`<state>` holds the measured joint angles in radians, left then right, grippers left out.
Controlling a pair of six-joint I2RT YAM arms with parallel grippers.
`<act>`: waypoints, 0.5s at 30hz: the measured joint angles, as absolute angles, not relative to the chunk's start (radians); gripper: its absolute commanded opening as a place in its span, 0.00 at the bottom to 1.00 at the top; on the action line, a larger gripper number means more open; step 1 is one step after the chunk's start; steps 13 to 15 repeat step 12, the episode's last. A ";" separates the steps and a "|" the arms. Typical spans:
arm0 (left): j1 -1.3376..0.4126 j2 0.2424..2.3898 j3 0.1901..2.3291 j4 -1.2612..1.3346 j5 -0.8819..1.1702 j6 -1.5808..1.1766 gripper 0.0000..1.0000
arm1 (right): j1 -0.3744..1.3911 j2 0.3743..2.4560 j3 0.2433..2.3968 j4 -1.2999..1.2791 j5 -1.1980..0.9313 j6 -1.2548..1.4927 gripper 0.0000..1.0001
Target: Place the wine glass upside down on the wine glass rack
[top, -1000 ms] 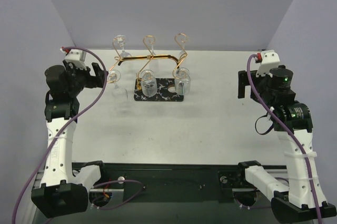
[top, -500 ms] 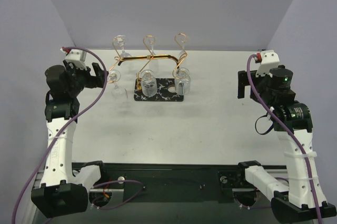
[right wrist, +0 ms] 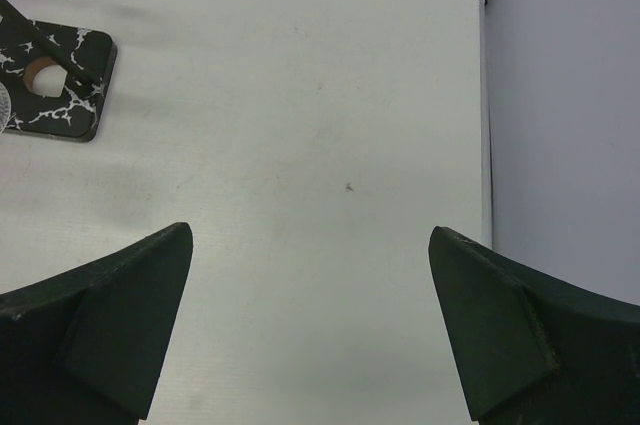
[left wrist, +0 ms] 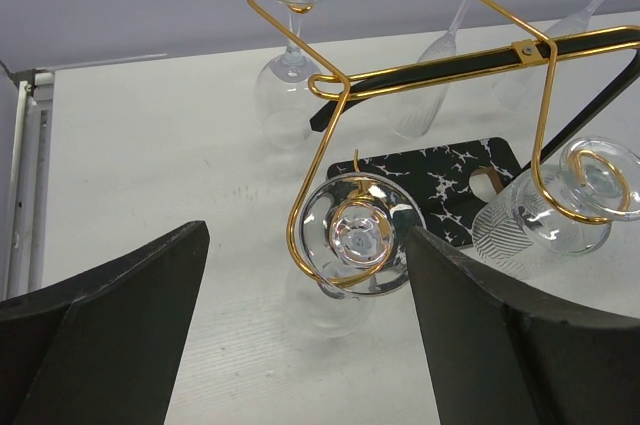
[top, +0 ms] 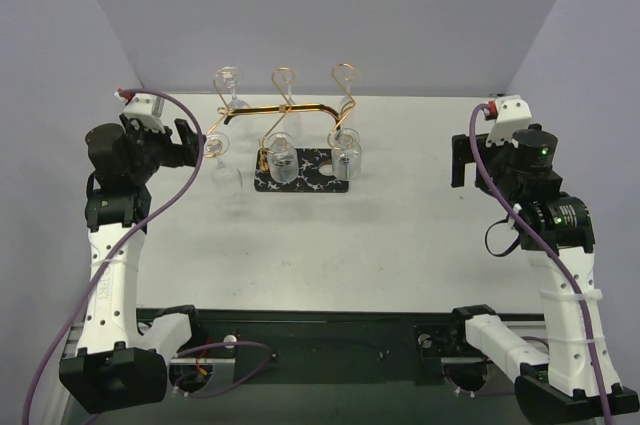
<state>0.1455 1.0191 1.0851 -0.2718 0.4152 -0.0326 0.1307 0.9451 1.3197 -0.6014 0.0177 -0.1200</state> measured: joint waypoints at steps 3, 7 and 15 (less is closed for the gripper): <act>0.146 1.019 1.085 -0.272 0.412 -0.033 0.91 | 0.130 0.940 1.320 -0.601 0.018 -0.120 1.00; 0.146 1.019 1.085 -0.272 0.408 -0.033 0.91 | 0.130 0.936 1.320 -0.601 0.018 -0.120 1.00; 0.146 1.017 1.085 -0.272 0.405 -0.033 0.91 | 0.130 0.936 1.320 -0.601 0.018 -0.120 1.00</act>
